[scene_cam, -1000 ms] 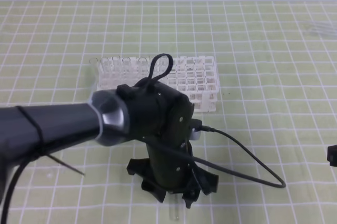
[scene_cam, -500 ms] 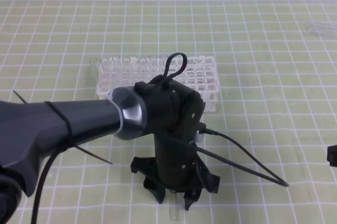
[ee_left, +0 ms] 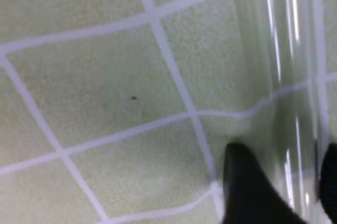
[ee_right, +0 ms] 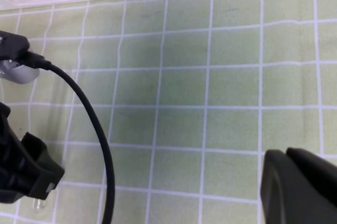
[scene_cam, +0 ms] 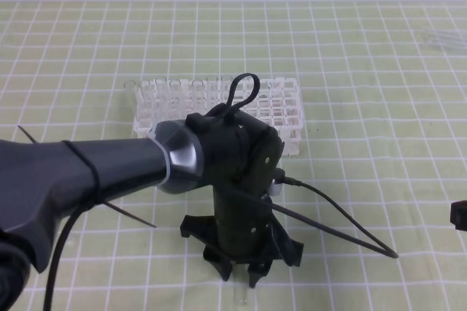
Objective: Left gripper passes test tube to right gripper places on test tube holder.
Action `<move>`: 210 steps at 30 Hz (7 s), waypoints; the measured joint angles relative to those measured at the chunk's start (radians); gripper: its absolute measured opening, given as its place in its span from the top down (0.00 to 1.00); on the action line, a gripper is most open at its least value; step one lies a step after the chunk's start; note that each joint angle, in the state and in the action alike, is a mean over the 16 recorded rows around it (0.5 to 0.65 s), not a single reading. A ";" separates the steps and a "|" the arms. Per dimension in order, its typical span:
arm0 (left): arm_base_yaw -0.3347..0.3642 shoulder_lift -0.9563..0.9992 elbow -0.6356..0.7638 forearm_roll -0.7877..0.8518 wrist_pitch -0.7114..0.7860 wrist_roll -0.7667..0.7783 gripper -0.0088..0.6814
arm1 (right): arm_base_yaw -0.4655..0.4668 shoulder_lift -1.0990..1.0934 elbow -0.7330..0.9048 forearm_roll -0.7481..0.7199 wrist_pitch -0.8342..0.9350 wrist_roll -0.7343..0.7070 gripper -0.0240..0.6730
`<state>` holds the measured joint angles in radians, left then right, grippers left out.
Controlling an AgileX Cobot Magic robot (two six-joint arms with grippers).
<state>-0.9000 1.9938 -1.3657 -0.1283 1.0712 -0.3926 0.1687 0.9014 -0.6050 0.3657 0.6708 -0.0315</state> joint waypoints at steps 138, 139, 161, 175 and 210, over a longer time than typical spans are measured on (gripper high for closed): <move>0.029 -1.102 1.120 0.397 -1.424 0.056 0.90 | 0.959 0.424 -0.088 -0.243 -1.300 0.081 0.29; 0.029 -1.102 1.120 0.399 -1.428 0.056 0.91 | 0.959 0.429 -0.091 -0.241 -1.304 0.081 0.29; 0.028 -1.102 1.121 0.463 -1.439 0.051 0.87 | 0.959 0.482 -0.113 -0.217 -1.337 0.079 0.34; 0.029 -1.102 1.120 0.501 -1.434 0.049 0.93 | 0.959 0.484 -0.114 -0.220 -1.325 0.079 0.53; 0.028 -1.102 1.121 0.496 -1.433 0.047 0.85 | 0.957 0.484 -0.114 -0.258 -1.326 0.071 0.84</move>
<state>-0.8717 0.8916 -0.2449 0.3680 -0.3617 -0.3454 1.1257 1.3854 -0.7191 0.1073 -0.6557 0.0397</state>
